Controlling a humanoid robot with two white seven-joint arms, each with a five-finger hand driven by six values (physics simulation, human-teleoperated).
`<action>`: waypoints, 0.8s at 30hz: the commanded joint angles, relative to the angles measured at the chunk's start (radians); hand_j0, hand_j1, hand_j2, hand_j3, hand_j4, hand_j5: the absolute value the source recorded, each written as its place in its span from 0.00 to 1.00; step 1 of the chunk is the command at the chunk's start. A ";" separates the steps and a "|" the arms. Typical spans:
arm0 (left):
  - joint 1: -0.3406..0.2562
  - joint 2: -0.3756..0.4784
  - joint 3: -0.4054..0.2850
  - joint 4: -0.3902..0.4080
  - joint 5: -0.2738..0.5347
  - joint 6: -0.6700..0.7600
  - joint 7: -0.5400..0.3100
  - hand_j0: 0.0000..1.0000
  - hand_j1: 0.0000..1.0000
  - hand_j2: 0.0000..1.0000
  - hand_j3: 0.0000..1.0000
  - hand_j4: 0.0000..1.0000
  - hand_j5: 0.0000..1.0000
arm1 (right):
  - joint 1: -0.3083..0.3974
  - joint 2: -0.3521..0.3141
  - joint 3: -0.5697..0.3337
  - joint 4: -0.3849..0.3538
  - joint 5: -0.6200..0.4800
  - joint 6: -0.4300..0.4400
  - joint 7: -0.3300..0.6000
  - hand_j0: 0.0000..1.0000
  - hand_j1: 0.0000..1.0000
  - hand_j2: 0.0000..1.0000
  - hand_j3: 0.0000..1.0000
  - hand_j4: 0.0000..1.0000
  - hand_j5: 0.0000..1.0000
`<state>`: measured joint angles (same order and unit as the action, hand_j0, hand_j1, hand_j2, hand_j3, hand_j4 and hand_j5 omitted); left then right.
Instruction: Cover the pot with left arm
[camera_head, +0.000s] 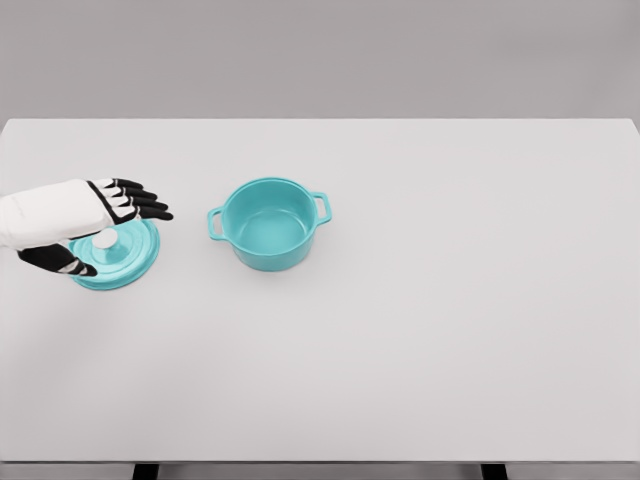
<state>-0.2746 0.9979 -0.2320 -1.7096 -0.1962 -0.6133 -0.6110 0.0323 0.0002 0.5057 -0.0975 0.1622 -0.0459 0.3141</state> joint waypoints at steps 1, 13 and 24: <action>0.000 -0.001 -0.001 -0.001 0.004 0.002 0.000 1.00 1.00 1.00 1.00 1.00 1.00 | 0.000 0.000 -0.001 0.004 -0.001 0.000 0.000 1.00 1.00 1.00 1.00 1.00 1.00; -0.017 0.005 -0.001 0.007 -0.034 0.002 0.000 1.00 1.00 1.00 1.00 1.00 1.00 | 0.006 0.000 0.001 0.005 0.000 0.001 -0.003 1.00 1.00 1.00 1.00 1.00 1.00; -0.264 0.042 -0.360 0.157 -0.022 0.007 0.000 1.00 1.00 1.00 1.00 1.00 1.00 | 0.008 0.000 0.001 0.005 0.000 0.001 -0.003 1.00 1.00 1.00 1.00 1.00 1.00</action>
<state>-0.5491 1.0357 -0.5239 -1.5799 -0.2248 -0.6096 -0.6112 0.0399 0.0001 0.5053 -0.0921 0.1629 -0.0443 0.3111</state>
